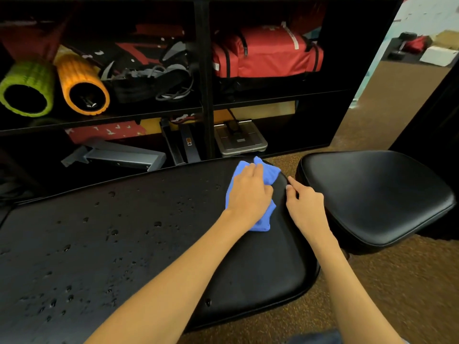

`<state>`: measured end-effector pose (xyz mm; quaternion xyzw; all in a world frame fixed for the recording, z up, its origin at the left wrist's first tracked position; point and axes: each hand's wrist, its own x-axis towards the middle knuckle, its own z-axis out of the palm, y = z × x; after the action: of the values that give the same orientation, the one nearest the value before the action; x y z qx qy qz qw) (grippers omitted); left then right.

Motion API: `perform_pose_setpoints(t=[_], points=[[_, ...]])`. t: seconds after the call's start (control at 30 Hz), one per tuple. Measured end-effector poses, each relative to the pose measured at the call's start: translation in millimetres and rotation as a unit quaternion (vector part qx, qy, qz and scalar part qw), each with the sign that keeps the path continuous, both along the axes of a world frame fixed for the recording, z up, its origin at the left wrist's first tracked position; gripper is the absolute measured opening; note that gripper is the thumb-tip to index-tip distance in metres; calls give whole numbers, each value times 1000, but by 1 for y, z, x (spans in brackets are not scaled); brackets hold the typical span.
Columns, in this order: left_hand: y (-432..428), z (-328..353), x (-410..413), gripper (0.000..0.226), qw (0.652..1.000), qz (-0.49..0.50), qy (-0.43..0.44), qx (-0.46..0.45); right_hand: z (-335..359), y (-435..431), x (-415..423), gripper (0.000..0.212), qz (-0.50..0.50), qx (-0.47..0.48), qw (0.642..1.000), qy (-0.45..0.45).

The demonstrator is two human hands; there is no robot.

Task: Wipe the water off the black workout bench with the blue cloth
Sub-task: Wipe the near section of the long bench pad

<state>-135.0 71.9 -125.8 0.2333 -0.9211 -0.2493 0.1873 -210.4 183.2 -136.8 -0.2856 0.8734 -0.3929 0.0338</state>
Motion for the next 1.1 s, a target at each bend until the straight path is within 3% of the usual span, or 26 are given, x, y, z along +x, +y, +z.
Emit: perform_pose_setpoints(t=[0.07, 0.17, 0.3, 0.5, 0.7, 0.93, 1.1], points=[[15, 0, -7, 37, 999, -33, 12, 6, 0, 0, 1, 23, 7, -8, 1000, -5], [19, 4, -26, 30, 996, -87, 5, 14, -2, 1, -1, 31, -10, -15, 1000, -13], [-9, 7, -40, 30, 993, -116, -20, 31, -1, 1, -2, 25, -5, -3, 1000, -10], [-80, 0, -10, 49, 997, 37, -63, 8, 0, 0, 1, 41, 12, 17, 1000, 1], [-37, -15, 20, 51, 994, 93, -43, -25, -1, -2, 2, 40, 6, 16, 1000, -8], [-2, -10, 8, 45, 997, -53, -40, -38, -3, 0, 2, 41, -3, 16, 1000, -11], [-42, -1, 3, 44, 997, -70, -38, -13, 0, 0, 4, 41, -2, 14, 1000, -15]])
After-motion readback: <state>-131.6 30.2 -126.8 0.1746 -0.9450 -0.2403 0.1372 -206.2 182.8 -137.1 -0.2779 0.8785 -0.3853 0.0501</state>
